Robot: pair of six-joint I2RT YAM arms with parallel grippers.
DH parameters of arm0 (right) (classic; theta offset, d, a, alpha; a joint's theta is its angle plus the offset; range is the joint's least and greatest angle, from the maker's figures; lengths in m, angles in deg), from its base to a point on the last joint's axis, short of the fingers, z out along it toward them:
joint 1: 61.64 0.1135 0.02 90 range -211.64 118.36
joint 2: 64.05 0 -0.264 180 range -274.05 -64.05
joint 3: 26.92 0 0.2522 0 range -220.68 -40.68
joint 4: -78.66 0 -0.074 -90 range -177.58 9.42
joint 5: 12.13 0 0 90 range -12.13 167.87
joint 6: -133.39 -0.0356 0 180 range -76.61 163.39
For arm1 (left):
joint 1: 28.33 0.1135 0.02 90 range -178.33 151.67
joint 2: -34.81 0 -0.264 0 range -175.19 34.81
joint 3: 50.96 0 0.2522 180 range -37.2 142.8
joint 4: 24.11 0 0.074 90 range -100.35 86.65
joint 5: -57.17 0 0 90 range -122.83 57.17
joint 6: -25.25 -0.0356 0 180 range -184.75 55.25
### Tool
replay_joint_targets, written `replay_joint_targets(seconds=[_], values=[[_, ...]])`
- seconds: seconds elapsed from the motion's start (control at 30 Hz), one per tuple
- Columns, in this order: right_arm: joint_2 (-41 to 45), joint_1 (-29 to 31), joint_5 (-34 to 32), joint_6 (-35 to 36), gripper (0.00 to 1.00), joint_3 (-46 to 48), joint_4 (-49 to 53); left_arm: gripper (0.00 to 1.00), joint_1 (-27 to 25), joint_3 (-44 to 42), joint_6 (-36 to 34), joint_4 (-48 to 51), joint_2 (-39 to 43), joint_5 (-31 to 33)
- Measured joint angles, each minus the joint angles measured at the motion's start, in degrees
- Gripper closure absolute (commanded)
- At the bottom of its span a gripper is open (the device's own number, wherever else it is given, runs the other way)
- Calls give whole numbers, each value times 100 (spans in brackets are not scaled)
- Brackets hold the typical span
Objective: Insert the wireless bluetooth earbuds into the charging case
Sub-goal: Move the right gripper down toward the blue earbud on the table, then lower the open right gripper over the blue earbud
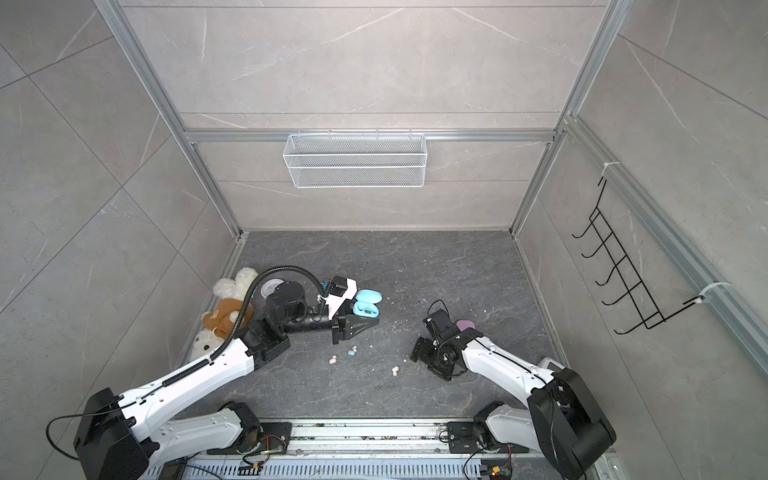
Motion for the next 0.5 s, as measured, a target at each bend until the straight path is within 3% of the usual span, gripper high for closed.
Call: replay_joint_targets(seconds=[0.5], values=[[-243,-37,254,105,19,-302,-125,74,22,-2,0,0,0,0]])
